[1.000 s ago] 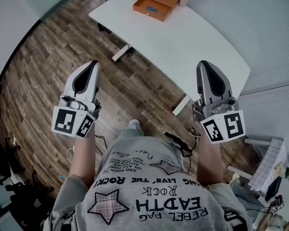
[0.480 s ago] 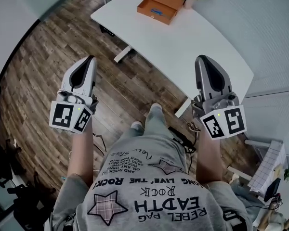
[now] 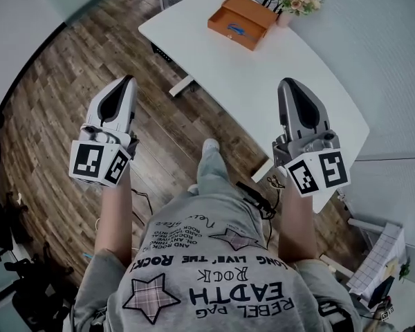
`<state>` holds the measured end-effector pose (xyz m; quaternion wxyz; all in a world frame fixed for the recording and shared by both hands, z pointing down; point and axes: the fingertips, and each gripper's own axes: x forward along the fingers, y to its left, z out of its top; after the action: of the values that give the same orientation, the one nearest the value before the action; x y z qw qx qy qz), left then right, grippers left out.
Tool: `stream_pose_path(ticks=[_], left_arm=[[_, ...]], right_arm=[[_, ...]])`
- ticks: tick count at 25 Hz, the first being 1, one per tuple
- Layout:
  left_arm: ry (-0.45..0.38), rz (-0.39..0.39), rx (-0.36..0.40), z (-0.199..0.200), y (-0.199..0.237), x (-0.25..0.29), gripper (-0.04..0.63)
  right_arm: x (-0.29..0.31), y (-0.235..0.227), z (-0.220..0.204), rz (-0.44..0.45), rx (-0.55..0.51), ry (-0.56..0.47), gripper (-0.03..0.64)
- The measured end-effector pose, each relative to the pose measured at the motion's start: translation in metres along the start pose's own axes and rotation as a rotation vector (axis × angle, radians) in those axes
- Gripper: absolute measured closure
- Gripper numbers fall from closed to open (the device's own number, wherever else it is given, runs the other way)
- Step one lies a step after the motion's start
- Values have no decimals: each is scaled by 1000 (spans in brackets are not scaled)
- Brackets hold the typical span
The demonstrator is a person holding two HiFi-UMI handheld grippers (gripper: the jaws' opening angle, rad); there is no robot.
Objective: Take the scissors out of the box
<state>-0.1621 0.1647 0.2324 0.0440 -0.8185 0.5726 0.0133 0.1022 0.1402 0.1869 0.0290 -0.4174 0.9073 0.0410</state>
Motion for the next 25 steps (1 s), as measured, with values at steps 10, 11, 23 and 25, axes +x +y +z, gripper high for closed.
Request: stream_pose_path(ticks=[10,11,23,25], left_arm=[[31,-9,-2,-14,19,88,586],[32,-11,-2,-14,21,97,586],[46,-13,1,-23,37,193,586],[48,-14,5,-24,38,205,586]], right_arm=[[74,-62,-15,2,31,5,601],[81,-68,-15,2,33,4,601],[155,-140,-31,31,53,8,600],[164,-148,-34,37,51,11,601]])
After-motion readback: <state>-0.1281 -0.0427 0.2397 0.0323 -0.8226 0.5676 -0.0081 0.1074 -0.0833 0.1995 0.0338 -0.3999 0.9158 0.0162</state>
